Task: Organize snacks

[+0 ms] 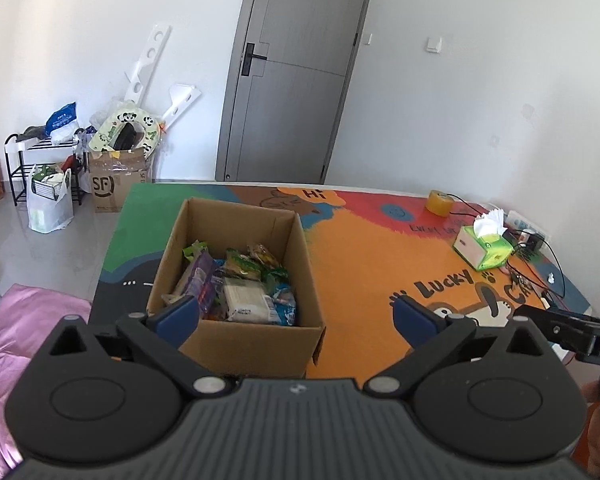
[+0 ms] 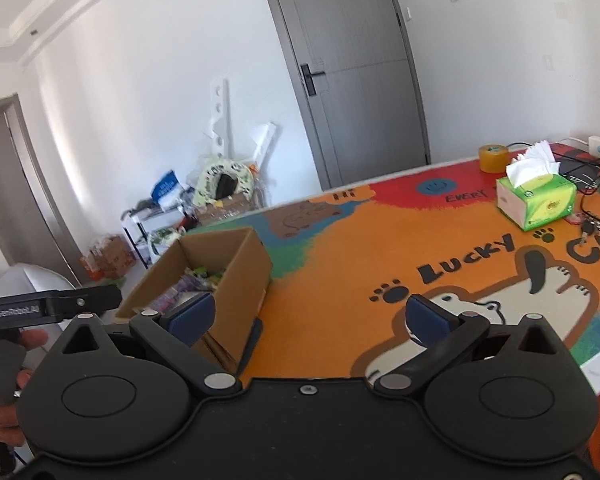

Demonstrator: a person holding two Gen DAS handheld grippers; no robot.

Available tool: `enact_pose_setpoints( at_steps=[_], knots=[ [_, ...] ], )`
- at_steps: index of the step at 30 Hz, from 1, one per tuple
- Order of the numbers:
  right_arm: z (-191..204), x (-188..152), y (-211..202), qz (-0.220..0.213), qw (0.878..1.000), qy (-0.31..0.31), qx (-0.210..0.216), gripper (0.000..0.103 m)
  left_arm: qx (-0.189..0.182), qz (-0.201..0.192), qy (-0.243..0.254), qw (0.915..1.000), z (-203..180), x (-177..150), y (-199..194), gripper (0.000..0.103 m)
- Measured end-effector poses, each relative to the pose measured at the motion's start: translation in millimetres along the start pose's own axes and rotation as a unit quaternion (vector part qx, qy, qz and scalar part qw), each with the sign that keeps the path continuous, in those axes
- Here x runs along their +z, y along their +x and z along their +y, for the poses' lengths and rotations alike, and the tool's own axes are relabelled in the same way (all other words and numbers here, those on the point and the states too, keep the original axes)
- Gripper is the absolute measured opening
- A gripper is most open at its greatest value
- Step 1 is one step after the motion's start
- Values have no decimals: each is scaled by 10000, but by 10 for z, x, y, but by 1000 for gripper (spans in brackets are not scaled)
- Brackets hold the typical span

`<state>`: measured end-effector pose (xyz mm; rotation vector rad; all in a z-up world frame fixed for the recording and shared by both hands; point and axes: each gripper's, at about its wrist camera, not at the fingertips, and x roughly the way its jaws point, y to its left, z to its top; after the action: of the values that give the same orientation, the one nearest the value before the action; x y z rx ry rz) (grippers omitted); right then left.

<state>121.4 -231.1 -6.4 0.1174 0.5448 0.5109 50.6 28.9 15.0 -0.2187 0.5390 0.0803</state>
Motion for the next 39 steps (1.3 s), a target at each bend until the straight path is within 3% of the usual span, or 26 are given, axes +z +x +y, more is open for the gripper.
enact_pose_setpoints(
  at_steps=[15, 39],
  knots=[
    [67, -28, -75, 161, 9997, -137, 109, 103, 94, 2, 137, 9999, 24, 25, -165, 102],
    [82, -64, -22, 261, 9993, -191, 191, 103, 232, 167, 320, 9991, -1, -66, -92, 102]
  ],
)
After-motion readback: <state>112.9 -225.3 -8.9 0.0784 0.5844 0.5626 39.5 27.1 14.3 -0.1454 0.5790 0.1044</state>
